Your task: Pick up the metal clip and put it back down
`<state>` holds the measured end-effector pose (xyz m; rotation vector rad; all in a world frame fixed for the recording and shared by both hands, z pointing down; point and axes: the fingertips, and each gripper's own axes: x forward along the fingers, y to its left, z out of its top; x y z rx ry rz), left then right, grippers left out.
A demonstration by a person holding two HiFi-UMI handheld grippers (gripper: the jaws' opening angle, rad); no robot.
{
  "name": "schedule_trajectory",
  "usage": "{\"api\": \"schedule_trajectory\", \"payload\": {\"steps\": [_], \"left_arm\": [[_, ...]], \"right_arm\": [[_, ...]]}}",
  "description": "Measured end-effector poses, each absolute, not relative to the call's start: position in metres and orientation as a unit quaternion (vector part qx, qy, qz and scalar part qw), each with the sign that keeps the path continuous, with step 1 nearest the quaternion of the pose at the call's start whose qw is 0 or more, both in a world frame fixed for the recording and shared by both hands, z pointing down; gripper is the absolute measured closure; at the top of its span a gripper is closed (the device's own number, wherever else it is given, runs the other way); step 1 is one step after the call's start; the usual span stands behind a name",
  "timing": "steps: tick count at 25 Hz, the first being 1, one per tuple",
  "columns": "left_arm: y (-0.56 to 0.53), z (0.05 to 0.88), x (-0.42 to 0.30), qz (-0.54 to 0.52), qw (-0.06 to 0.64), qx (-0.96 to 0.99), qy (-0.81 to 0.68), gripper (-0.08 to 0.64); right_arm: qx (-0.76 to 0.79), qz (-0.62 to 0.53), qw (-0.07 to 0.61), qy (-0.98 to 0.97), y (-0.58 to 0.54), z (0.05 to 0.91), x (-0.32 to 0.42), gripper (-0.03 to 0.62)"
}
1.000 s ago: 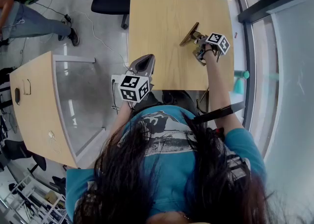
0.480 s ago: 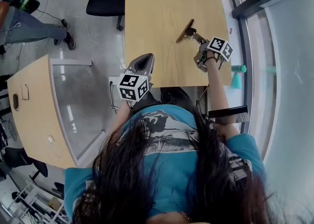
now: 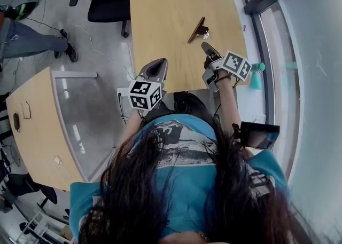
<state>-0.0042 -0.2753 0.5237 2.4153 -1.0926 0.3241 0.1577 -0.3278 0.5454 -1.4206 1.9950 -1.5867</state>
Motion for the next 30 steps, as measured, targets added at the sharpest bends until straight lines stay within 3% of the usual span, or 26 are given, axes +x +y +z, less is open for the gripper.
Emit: {"api": "schedule_trajectory", "payload": {"steps": [8,19,30], "left_arm": [[-0.25,0.519,-0.022,0.111,0.229,0.892,-0.374,0.557],[-0.187,0.511,-0.069,0.1,0.232,0.902,-0.35,0.557],[-0.114,0.521,-0.087,0.104,0.251,0.91,-0.313,0.557]], "right_arm": [[-0.476,-0.544,0.129,0.679,-0.271,0.528,0.106,0.576],[-0.477,-0.548,0.129,0.675,-0.175,0.525,0.028,0.577],[-0.495,-0.552,0.122,0.66,-0.078,0.529,-0.006,0.577]]}}
